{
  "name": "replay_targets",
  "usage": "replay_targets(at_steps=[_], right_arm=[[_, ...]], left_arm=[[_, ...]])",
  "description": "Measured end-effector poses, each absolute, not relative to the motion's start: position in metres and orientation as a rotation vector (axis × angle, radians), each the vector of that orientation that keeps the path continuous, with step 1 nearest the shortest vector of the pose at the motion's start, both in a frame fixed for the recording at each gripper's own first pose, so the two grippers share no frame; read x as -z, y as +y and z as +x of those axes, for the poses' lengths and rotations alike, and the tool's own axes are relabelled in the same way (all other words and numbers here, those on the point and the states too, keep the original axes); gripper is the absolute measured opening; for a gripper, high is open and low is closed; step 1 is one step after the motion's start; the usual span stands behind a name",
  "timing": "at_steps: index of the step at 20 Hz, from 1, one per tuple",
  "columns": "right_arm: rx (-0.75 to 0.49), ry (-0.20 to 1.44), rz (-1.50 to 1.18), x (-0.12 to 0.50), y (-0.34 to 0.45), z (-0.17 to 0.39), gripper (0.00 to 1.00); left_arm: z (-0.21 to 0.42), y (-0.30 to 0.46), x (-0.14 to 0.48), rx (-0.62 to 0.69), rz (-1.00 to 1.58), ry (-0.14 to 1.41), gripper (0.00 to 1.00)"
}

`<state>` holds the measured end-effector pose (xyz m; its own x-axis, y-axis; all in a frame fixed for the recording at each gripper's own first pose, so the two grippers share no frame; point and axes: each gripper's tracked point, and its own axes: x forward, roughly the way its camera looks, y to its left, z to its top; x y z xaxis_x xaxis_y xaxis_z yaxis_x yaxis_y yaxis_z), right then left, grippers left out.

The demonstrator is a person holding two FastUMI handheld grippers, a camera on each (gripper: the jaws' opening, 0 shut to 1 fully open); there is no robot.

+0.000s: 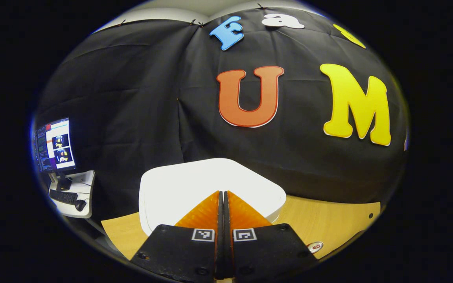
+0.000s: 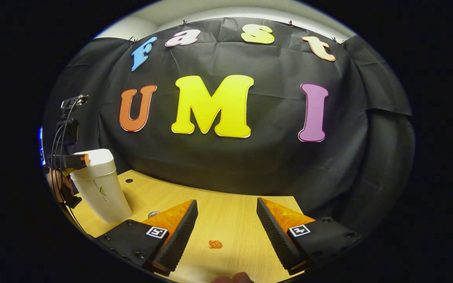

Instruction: Press the lid of the desktop garbage bin to open it, pick up the crumpled paper on the desktop and throw it into the bin, then pick up the pop can on the desktop and drop it into the bin, and finally close the garbage bin lid.

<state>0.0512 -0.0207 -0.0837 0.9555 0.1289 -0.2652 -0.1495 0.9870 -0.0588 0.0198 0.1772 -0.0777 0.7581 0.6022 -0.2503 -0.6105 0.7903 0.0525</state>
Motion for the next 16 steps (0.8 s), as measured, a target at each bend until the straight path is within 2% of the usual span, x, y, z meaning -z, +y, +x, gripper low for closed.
replay_targets(at_steps=[4,6,7,9,10,11,13,16], right_arm=[[-0.13,0.242,-0.071,0.075,-0.026,0.052,0.95],[-0.13,0.233,-0.061,0.071,-0.027,0.051,0.95],[-0.13,0.223,-0.057,0.068,-0.028,0.05,0.95],[-0.133,0.214,-0.045,0.065,-0.028,0.05,0.95],[-0.133,0.21,-0.04,0.064,-0.028,0.051,0.95],[-0.133,0.206,-0.035,0.064,-0.029,0.051,0.95],[-0.136,0.202,-0.025,0.064,-0.03,0.048,0.95],[-0.131,0.206,-0.016,0.069,-0.035,0.046,0.92]], left_arm=[[0.021,0.171,0.043,-0.627,-0.027,0.13,0.04],[0.023,0.166,0.019,-0.61,0.0,0.091,0.08],[0.025,0.162,0.01,-0.594,0.016,0.083,0.19],[0.029,0.153,-0.003,-0.543,0.028,0.051,0.34],[0.029,0.146,-0.009,-0.523,0.039,0.038,0.46],[0.028,0.141,-0.015,-0.509,0.057,0.031,0.77],[0.026,0.127,-0.025,-0.468,0.077,0.013,0.96],[0.024,0.094,-0.023,-0.357,0.033,0.021,0.98]])
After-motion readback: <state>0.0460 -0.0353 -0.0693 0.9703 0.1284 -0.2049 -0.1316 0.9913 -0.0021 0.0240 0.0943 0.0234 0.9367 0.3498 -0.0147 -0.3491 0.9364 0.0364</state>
